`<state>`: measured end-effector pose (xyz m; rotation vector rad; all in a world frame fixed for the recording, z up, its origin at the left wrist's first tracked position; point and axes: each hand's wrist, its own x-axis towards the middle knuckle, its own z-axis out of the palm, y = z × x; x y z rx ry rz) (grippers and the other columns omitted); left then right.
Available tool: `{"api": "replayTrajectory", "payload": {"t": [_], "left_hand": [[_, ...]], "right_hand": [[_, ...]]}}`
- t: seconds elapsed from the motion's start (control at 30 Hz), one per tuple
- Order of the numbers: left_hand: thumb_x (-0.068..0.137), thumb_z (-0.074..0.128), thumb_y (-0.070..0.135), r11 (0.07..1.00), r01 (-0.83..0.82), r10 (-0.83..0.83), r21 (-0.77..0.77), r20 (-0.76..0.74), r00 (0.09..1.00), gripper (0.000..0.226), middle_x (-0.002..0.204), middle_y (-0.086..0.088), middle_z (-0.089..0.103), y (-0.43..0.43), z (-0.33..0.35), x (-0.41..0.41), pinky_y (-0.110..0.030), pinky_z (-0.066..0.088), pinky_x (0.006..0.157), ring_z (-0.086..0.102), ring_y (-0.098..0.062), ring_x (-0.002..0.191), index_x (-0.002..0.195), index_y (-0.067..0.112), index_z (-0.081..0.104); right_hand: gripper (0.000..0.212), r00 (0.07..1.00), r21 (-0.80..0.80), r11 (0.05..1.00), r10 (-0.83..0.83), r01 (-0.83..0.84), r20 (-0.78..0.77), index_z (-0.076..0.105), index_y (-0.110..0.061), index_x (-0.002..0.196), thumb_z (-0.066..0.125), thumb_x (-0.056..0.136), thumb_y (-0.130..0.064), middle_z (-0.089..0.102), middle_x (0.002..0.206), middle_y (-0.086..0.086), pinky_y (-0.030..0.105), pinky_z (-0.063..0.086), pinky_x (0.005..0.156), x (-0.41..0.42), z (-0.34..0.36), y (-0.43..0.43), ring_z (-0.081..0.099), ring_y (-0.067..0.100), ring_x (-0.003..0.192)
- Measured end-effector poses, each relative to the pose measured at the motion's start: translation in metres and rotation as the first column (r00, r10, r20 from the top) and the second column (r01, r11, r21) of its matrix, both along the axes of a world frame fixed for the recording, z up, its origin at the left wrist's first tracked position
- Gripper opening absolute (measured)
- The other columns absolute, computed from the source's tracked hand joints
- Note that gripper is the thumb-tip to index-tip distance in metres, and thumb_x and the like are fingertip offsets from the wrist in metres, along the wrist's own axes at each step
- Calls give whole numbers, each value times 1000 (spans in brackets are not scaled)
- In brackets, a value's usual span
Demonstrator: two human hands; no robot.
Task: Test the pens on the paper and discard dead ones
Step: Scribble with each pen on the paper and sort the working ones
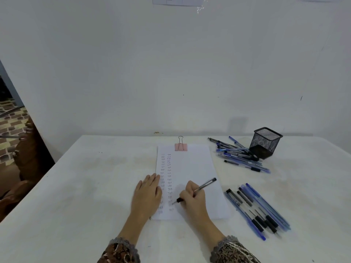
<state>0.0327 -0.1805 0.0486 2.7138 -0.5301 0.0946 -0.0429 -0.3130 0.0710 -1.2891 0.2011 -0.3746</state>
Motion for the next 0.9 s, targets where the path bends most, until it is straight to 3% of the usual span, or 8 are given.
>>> {"api": "replayTrajectory", "payload": {"t": [0.1,0.2,0.3,0.43,0.57,0.7,0.8,0.9], "left_hand": [[63,-15,50,1000,1,-1,-8,7,1000,97,154,4,20,0,0,0,-30,6,116,12,-12,143,147,18,22],[62,-15,49,1000,-2,2,-20,9,1000,98,154,4,21,0,1,-1,-30,7,116,13,-13,143,146,18,23],[63,-14,50,999,-1,2,-36,14,1000,97,153,4,23,-1,1,-1,-30,8,115,15,-13,142,146,17,25],[66,-10,49,998,1,1,-63,31,1000,94,150,1,30,-1,0,-1,-32,13,114,21,-15,141,143,14,32],[66,-10,49,998,-6,8,-66,31,999,94,151,2,30,-2,0,-1,-31,12,115,21,-13,141,143,15,32],[65,-11,49,999,-5,5,-44,13,1000,94,152,4,26,-1,1,-1,-30,9,115,17,-12,142,144,17,29],[85,5,42,998,-7,6,-55,-15,1000,68,153,5,24,-1,2,0,-29,8,115,16,-11,142,145,18,28],[97,21,28,998,-8,4,-70,-62,998,49,154,6,20,-1,5,3,-29,5,115,11,-10,143,146,20,24]], "right_hand": [[48,999,495,869,35,-12,-38,34,-21,45,66,79,-33,29,46,-4,17,18,30,2,9,-10,24,8,34],[54,997,655,755,37,22,-75,42,-18,60,32,88,-64,30,43,-3,16,14,31,6,8,-20,22,8,29],[46,998,746,664,9,44,-66,49,-17,79,29,95,-55,31,40,-3,17,17,34,9,6,-22,23,9,30],[23,998,815,578,-61,51,-19,55,-16,90,39,98,-31,47,51,-3,23,39,44,13,8,-24,41,12,43],[27,994,867,499,-98,16,38,60,-18,98,42,91,-37,45,54,-4,20,33,38,14,6,-32,33,10,39],[28,981,842,538,-177,28,81,59,-22,94,64,68,-30,38,50,-5,20,32,37,12,9,-38,32,11,38],[21,976,774,629,-208,80,68,59,-24,95,60,75,-30,43,52,-7,18,33,40,6,20,-56,35,9,38],[15,964,332,905,-246,266,-102,63,-18,103,53,93,-23,54,68,-3,20,34,43,-9,39,-94,40,10,45]]}}
